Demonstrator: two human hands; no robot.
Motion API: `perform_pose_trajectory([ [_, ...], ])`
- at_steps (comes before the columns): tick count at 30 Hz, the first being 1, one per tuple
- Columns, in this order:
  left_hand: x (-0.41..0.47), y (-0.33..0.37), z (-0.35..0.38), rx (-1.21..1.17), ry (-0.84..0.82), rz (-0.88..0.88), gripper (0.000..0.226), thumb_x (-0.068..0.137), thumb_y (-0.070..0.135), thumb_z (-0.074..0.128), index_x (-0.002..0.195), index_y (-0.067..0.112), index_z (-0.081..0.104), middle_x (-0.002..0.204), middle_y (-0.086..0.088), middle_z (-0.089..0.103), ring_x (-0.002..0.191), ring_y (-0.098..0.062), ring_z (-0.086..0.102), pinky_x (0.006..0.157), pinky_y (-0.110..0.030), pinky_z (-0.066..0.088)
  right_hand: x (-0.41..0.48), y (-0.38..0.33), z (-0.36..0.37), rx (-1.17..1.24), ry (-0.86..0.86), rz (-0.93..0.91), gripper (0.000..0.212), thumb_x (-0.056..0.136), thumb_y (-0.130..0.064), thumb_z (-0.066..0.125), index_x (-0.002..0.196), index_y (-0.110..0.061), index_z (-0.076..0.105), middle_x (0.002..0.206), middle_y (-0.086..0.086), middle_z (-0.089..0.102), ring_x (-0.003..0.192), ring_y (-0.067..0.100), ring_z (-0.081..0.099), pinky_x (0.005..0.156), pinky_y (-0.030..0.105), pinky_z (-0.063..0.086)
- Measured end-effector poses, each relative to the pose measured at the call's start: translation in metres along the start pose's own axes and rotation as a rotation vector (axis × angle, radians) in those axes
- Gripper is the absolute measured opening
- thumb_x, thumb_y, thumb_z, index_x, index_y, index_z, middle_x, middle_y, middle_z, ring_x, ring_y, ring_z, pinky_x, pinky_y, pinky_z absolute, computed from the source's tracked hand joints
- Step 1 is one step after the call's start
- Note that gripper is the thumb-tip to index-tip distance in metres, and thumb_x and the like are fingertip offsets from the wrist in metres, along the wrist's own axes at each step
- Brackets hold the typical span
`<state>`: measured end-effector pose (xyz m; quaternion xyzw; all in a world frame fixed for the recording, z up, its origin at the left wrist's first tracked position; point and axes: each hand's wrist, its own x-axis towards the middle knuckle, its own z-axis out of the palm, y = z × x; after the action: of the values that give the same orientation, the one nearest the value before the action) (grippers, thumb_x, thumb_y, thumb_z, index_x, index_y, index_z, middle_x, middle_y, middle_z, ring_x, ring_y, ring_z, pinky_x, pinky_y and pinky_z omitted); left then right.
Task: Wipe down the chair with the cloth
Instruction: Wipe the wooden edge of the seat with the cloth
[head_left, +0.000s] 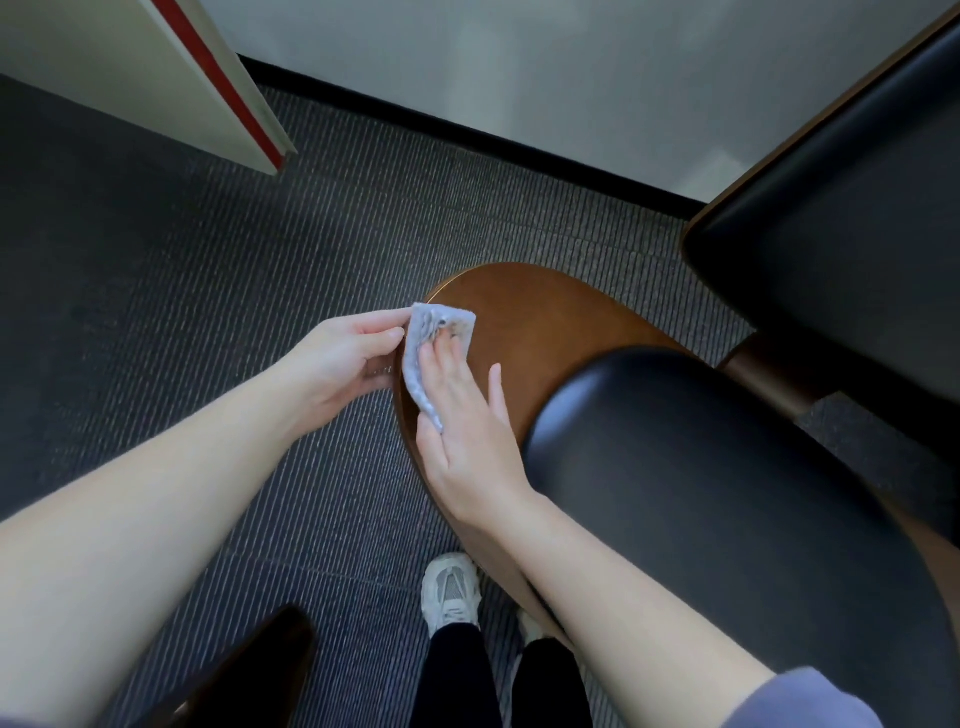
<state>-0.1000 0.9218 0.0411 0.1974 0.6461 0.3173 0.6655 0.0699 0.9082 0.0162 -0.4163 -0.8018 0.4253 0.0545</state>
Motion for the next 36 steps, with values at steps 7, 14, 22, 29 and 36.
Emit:
perform_pose_trajectory([
  [7,-0.011,-0.009,-0.002,-0.021,0.006,0.004,0.030,0.102,0.012,0.044,0.125,0.019,0.063,0.118,-0.002,0.071,0.111,-0.014,0.066,0.095,-0.033,0.050,-0.022,0.002,0.013,-0.068,-0.031,0.004,0.069,0.091,-0.036,0.013,0.157,-0.015,0.007,0.164,-0.004,-0.006,0.149,0.006,-0.013,0.121,0.053,-0.005],
  [14,-0.020,-0.024,0.000,0.002,0.033,0.014,0.030,0.101,0.022,0.050,0.125,0.013,0.064,0.116,-0.003,0.072,0.109,-0.014,0.067,0.090,-0.027,0.056,-0.021,-0.001,0.018,-0.082,-0.026,0.004,0.070,0.090,-0.035,0.015,0.157,-0.016,0.006,0.165,-0.003,-0.006,0.149,0.007,-0.013,0.120,0.052,-0.008],
  [22,-0.031,-0.034,0.008,-0.089,0.088,0.038,0.026,0.101,0.016,0.050,0.118,0.006,0.066,0.111,-0.009,0.073,0.105,-0.018,0.069,0.083,-0.025,0.057,-0.023,-0.006,0.020,-0.090,-0.005,0.004,0.071,0.090,-0.037,0.014,0.157,-0.015,0.009,0.165,-0.002,-0.002,0.151,0.010,-0.008,0.120,0.053,-0.007],
  [29,-0.038,-0.038,0.016,-0.067,0.199,0.039,0.026,0.101,0.016,0.049,0.122,0.010,0.064,0.107,-0.002,0.073,0.098,-0.010,0.070,0.086,-0.022,0.056,-0.071,0.010,0.038,-0.194,-0.104,0.024,0.071,0.089,-0.037,0.013,0.157,-0.014,0.009,0.165,-0.001,-0.002,0.151,0.010,-0.006,0.120,0.057,0.001],
  [36,-0.038,-0.051,0.031,0.115,0.338,0.129,0.017,0.097,0.011,0.057,0.100,0.008,0.073,0.095,-0.005,0.074,0.090,-0.012,0.072,0.075,-0.018,0.057,-0.100,0.024,0.047,-0.226,-0.139,0.043,0.071,0.089,-0.035,0.013,0.156,-0.012,0.014,0.164,0.001,0.003,0.151,0.011,-0.002,0.121,0.054,0.000],
])
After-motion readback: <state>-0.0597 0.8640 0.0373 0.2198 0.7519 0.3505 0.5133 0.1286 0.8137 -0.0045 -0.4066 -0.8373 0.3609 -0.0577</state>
